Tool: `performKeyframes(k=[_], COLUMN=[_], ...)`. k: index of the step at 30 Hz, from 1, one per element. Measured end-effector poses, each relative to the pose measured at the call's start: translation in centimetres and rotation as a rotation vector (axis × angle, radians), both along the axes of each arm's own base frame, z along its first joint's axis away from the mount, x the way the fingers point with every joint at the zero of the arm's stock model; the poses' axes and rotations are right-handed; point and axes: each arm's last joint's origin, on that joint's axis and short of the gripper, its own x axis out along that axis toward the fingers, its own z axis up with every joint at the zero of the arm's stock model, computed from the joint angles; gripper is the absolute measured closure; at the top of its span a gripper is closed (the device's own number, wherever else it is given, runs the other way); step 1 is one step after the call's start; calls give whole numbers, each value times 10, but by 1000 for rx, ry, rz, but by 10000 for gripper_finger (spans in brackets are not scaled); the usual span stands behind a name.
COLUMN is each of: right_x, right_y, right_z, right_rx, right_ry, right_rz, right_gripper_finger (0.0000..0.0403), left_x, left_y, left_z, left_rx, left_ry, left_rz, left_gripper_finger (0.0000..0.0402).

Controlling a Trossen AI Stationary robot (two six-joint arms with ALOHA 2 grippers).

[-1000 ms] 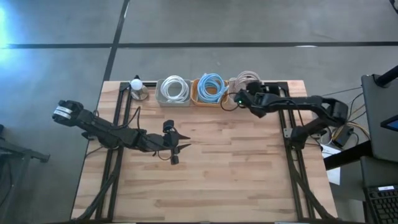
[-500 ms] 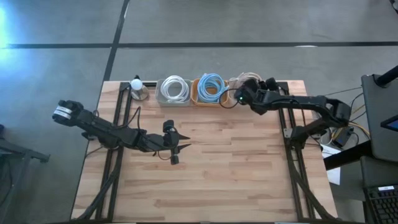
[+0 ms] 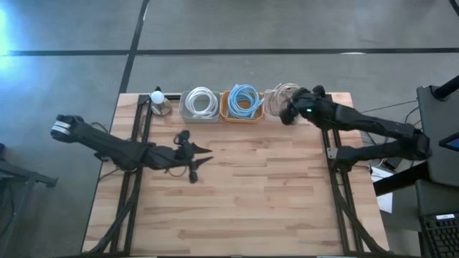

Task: Pick & Place USB Port
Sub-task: Return to Home Position

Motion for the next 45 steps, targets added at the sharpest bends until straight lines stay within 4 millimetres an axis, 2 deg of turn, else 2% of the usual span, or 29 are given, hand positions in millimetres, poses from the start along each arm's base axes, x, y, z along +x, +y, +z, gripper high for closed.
performKeyframes(k=[6, 9, 13, 18, 22, 29, 33, 40, 45], right_x=[-16, -26, -33, -40, -47, -63, -69, -77, -82], right_y=[37, 52, 63, 70, 73, 75, 78, 81, 81], right_z=[22, 23, 3, -39, -61, -79, -89, -101, -114], right_rx=[133, 135, 65, 34, 74, 78, 69, 5, 3], right_ry=[-125, -200, -302, -367, -414, -473, -524, -630, -655], right_rz=[638, 801, 869, 913, 901, 896, 958, 1020, 1015], right_gripper_finger=[234, 238, 242, 242, 237, 235, 239, 250, 255], left_x=[-42, -64, -84, -98, -109, -128, -135, -139, -138], left_y=[13, 21, 27, 31, 34, 39, 41, 42, 42], left_z=[26, 35, 30, -6, -29, -47, -53, -71, -73], left_rx=[49, 68, 59, 35, 18, -15, -36, -22, -11], left_ry=[-27, -49, -128, -204, -252, -342, -401, -410, -399], left_rz=[54, 109, 124, 117, 119, 113, 97, 94, 97], left_gripper_finger=[282, 282, 282, 282, 282, 282, 283, 284, 284])
